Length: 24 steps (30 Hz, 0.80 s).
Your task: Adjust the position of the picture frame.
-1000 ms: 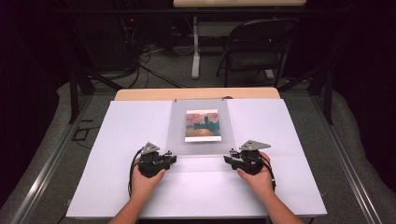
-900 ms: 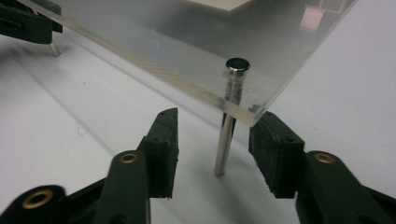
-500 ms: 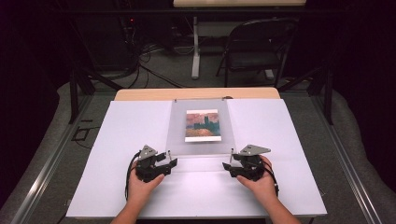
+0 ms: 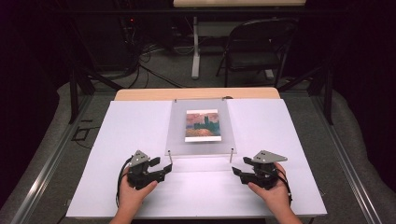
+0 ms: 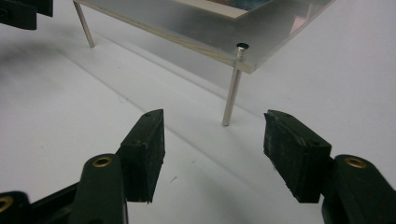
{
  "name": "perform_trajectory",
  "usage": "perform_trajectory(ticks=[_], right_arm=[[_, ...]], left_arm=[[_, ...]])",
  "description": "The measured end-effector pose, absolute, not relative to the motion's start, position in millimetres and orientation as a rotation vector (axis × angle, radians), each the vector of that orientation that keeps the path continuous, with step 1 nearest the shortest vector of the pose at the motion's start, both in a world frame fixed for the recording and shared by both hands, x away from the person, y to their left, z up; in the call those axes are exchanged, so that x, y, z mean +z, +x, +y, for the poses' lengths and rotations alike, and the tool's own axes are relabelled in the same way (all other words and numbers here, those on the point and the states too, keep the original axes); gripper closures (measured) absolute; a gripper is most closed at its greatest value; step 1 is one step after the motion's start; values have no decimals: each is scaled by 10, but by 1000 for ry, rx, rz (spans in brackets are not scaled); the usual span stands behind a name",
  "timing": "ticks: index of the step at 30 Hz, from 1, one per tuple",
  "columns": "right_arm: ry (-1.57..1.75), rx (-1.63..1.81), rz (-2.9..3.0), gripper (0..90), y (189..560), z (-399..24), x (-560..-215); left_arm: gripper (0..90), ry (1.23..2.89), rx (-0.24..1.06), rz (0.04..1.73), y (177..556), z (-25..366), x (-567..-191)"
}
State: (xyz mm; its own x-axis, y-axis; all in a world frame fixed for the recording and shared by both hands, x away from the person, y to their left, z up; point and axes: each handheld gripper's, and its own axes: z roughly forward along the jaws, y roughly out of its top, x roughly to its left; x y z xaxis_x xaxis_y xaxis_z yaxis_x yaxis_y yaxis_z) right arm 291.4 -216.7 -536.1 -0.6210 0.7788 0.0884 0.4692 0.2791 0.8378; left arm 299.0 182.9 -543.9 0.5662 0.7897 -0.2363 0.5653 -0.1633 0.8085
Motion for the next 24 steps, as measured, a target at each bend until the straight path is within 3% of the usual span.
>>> perform_trajectory(ticks=[24], right_arm=[[1214, 1309, 2118, 436, 2997, -2462, -5259]], left_arm=[[385, 1797, 335, 1197, 3108, 2161, -5305]])
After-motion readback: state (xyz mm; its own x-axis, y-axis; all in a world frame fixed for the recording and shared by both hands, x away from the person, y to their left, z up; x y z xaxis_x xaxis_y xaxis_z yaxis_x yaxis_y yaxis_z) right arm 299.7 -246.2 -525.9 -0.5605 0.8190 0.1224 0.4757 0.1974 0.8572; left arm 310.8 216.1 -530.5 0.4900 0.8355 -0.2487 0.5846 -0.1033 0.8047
